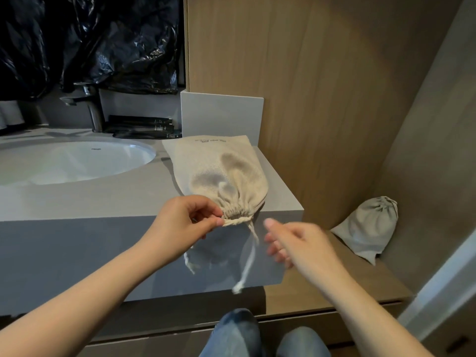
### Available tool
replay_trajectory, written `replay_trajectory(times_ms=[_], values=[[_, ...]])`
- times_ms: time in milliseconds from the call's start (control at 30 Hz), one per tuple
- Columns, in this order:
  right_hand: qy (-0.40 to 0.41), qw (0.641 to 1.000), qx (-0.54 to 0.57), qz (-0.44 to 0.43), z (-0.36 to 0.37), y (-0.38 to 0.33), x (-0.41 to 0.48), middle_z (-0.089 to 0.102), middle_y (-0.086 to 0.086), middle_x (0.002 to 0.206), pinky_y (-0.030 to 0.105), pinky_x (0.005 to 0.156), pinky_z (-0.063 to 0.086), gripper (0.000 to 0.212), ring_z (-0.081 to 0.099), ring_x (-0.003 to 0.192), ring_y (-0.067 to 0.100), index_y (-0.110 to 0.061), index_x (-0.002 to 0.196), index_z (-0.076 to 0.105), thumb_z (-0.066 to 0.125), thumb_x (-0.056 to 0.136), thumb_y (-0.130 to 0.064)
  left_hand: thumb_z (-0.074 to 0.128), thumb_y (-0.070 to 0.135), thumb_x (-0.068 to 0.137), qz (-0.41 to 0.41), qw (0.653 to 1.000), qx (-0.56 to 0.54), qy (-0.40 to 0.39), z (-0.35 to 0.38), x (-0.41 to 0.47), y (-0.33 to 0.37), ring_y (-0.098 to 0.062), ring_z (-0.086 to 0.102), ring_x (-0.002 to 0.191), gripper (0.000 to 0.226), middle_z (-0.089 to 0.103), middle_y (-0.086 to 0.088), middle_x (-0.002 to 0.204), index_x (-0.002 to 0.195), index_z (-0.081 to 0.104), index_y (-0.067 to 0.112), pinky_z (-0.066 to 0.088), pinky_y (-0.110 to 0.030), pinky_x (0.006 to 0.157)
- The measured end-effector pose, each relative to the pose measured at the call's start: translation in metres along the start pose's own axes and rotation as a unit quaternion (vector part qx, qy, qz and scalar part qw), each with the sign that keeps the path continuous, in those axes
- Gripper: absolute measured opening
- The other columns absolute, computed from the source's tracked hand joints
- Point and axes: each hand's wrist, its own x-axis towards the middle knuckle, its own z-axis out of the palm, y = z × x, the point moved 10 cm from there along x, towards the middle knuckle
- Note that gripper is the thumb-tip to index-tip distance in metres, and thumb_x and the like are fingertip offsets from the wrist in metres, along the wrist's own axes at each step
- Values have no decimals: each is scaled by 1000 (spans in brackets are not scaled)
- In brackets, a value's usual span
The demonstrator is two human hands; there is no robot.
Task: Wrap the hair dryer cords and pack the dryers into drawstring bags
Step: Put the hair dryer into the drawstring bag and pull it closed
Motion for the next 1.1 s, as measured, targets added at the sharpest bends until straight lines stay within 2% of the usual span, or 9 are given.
replay_trajectory(times_ms=[67,233,367,533,633,800,933,1033,1100], values=[[-99,980,134,113,39,11,2,76,10,83,25,62,52,41,67,69,16,-9,93,70,56,91,-47,77,14,79,25,1000,12,-11,5,3,7,-10,65,60,5,71,6,69,81,75,19,55,-20,58],[-34,960,245,134,37,3,41,75,15,89,27,65,58,40,70,75,21,-5,97,71,65,87,-43,76,22,81,90,992,67,-61,10,7,19,-3,66,78,11,71,14,82,90,77,28,53,-17,69],[-29,969,220,108,45,-13,54,73,12,84,36,76,60,38,69,72,20,-3,95,70,76,79,-37,73,27,82,116,987,67,-87,3,10,20,-6,66,87,18,69,16,92,100,76,29,56,-25,77],[69,970,224,63,6,-24,72,70,12,88,52,83,54,15,67,89,36,-8,86,64,67,76,-19,71,30,83,131,986,96,-47,-13,19,22,-4,66,82,11,69,16,87,93,76,30,55,-23,72],[128,975,178,22,-47,-36,83,64,10,81,39,68,48,18,61,77,27,-4,88,64,61,79,-19,73,24,84,134,986,98,-30,-16,31,30,-5,66,80,7,70,14,83,89,77,24,53,-22,69],[208,957,199,-16,-146,-58,101,59,11,84,33,66,45,10,59,77,22,-10,89,61,58,86,-19,66,35,78,171,982,82,-21,1,57,68,-7,64,76,18,70,10,79,83,76,22,51,-17,66],[257,952,157,-54,-224,-84,113,62,11,87,33,66,45,34,61,80,24,-5,98,65,59,71,-24,72,24,85,191,978,72,-37,34,87,104,-7,65,76,5,70,10,80,84,77,22,50,-15,66],[250,958,98,-100,-264,-105,119,59,5,71,26,61,42,7,56,67,19,-10,77,63,57,79,-10,69,30,86,200,975,77,-55,68,111,131,-1,64,77,8,69,15,84,89,76,26,51,-14,68],[222,968,31,-112,-276,-109,123,53,5,65,24,54,38,12,50,59,15,-9,69,57,54,80,-4,67,33,87,204,974,78,-60,92,126,149,2,63,80,12,69,16,86,92,75,26,51,-14,70]])
